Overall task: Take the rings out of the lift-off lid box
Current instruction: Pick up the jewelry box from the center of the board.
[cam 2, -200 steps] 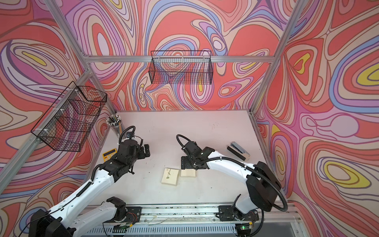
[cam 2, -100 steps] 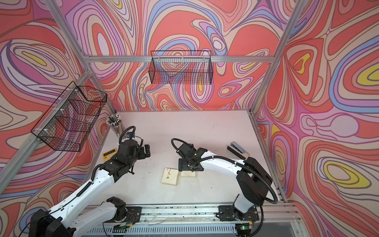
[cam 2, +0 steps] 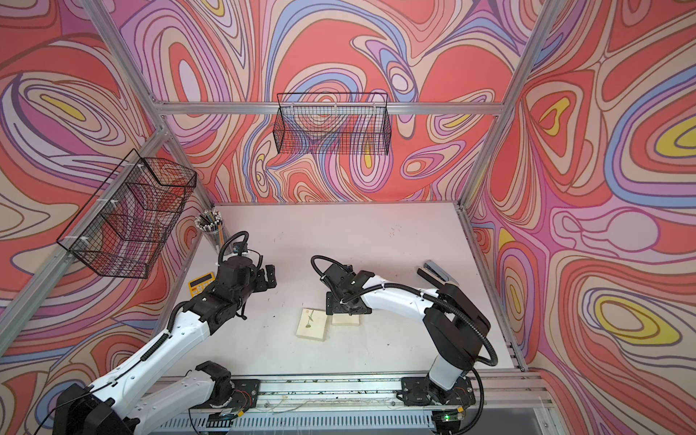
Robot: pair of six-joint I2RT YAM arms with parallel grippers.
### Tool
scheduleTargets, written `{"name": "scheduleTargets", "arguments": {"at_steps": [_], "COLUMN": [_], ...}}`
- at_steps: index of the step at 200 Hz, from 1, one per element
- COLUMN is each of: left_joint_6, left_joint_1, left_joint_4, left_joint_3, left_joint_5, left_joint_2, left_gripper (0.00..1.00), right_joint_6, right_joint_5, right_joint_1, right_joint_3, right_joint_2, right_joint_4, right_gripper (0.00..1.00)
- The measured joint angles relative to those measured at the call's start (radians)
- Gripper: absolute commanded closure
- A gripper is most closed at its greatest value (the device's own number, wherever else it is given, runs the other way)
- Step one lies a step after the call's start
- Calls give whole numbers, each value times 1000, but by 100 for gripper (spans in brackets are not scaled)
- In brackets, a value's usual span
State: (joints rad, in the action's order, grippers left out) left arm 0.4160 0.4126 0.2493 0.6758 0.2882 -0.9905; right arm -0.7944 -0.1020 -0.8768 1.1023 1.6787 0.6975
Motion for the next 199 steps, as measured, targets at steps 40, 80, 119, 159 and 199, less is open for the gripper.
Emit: {"name": "scheduleTargets", "arguments": {"at_steps": [40,80,119,159,199], "left_joint_6": [0,0,0,0,0], "left_joint_1": [0,0,0,0,0], "left_joint_4": [-6,-8,-13,-14,-15], "left_joint_3": [-7,-15,-18,-18,-20], "left_joint_5": [0,0,0,0,0], "left_joint_2": [-5,-8,-8,-8,-8], "left_gripper": [0,0,0,0,0], "right_joint_6": [4,4,4,4,4], "right_joint_5": [-14,-41,-52,-51,-52], "right_joint_1": [-8,-14,-15,-15,-15], "right_joint_3": [28,45,46,46,47], "right_joint_2": [39,55,59,68,68], "right_joint_4": [18,45,55,54,55], "right_gripper": [2,2,3,7,20]}}
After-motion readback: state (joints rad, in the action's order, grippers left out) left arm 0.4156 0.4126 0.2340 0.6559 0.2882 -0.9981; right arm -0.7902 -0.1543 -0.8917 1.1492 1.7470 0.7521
